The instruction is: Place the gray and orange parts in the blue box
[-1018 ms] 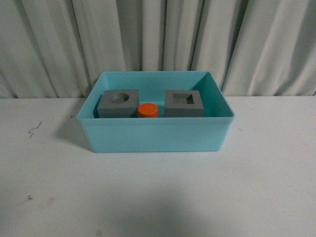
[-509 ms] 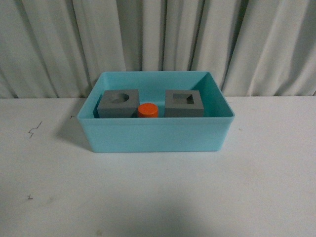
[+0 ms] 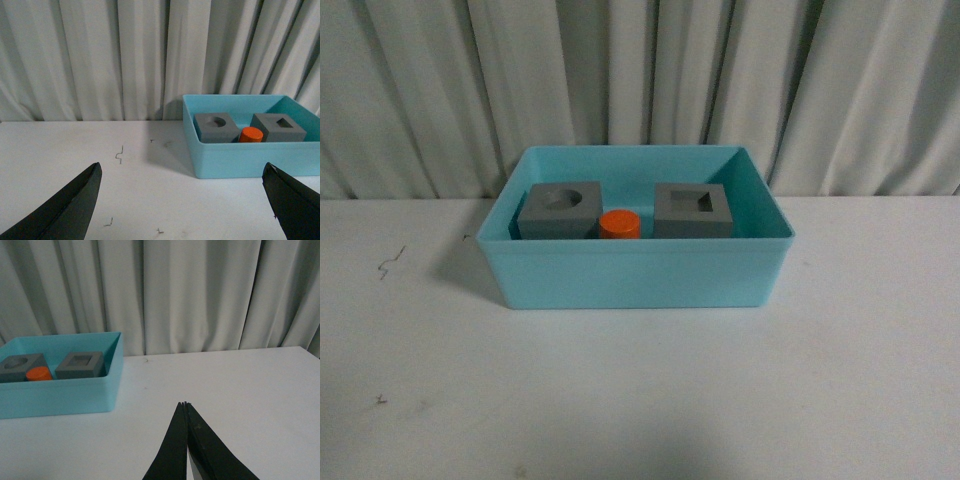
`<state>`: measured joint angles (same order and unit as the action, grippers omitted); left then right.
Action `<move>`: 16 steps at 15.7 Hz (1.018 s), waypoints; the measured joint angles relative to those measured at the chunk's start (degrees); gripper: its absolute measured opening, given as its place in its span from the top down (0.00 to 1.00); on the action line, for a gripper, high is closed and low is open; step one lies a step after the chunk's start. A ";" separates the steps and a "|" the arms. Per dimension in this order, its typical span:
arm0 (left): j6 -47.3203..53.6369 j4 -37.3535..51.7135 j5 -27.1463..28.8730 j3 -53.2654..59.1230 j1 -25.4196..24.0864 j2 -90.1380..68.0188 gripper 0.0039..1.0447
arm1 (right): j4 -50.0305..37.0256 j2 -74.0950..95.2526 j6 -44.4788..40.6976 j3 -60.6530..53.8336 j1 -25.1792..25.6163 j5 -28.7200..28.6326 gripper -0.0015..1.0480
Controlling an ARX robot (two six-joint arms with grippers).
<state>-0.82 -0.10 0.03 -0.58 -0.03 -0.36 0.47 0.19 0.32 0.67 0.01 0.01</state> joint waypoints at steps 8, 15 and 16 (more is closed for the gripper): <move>0.00 -0.09 0.00 0.00 0.00 0.00 0.06 | -0.26 0.00 -0.04 0.00 0.00 0.00 0.66; 0.00 -0.09 0.00 0.00 0.00 0.00 0.06 | -0.26 0.00 -0.02 0.00 0.00 0.00 0.06; 0.00 -0.09 0.00 0.00 0.00 0.00 0.06 | -0.26 0.02 -0.04 0.00 0.00 0.00 0.06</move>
<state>-0.82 -0.19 0.03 -0.58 -0.03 -0.36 0.21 0.21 0.27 0.67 0.01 0.01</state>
